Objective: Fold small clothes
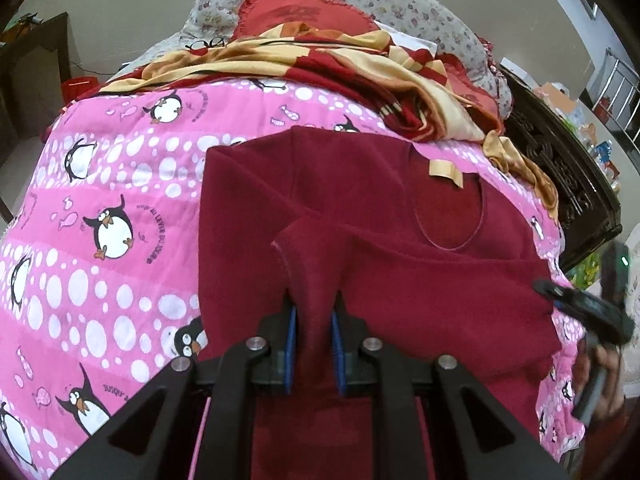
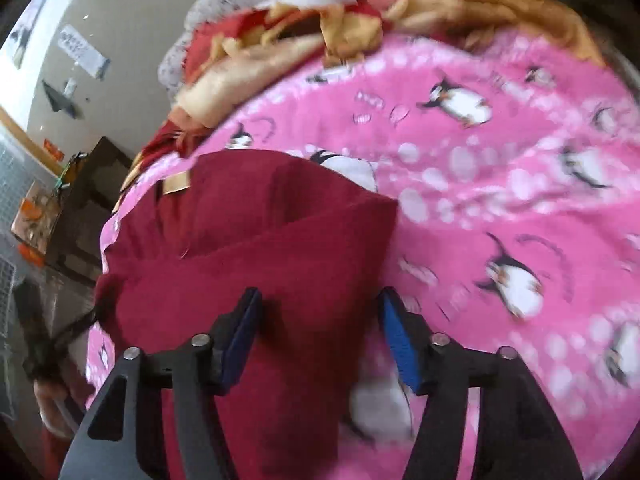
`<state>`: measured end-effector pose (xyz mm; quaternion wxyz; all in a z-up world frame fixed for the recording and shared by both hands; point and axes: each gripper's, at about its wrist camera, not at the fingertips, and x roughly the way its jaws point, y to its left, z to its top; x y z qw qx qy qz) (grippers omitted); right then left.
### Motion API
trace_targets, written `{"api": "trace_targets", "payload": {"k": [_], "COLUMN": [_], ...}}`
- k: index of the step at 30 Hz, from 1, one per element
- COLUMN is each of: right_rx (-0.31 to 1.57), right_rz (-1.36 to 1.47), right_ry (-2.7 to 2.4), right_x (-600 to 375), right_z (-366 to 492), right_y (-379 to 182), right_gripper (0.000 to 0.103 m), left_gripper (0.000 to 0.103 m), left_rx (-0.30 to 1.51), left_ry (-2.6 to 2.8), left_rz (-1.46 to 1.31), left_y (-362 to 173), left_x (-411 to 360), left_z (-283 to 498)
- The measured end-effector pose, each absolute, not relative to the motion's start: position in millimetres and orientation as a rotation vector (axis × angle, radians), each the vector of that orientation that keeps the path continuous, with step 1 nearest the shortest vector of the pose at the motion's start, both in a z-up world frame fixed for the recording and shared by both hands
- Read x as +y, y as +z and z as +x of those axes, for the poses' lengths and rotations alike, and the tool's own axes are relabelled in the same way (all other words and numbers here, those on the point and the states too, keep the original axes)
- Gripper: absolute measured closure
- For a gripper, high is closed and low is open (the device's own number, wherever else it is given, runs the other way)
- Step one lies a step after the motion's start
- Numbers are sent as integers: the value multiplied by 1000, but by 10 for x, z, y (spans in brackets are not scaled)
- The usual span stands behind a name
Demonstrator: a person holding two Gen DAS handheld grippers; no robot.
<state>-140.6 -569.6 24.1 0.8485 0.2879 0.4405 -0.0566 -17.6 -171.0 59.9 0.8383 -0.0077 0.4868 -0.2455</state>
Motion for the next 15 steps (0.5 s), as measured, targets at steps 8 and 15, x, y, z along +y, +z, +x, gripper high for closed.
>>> {"api": "trace_targets", "payload": {"k": [8,15], "right_rx": [876,812], "right_rz": [321,414], "right_ry": [-206,-240], "right_x": [-5567,-5639], "right_z": [-1373,-1816], "right_y": [395,721], "right_gripper": [62,48], "left_gripper": [79,59], "left_rx": [1037,1034], "left_ry": [-504,-455], "left_rz": [22,-46], "left_y": [375,429], "left_x": [-1821,-1630], "left_z": [-155,-110]}}
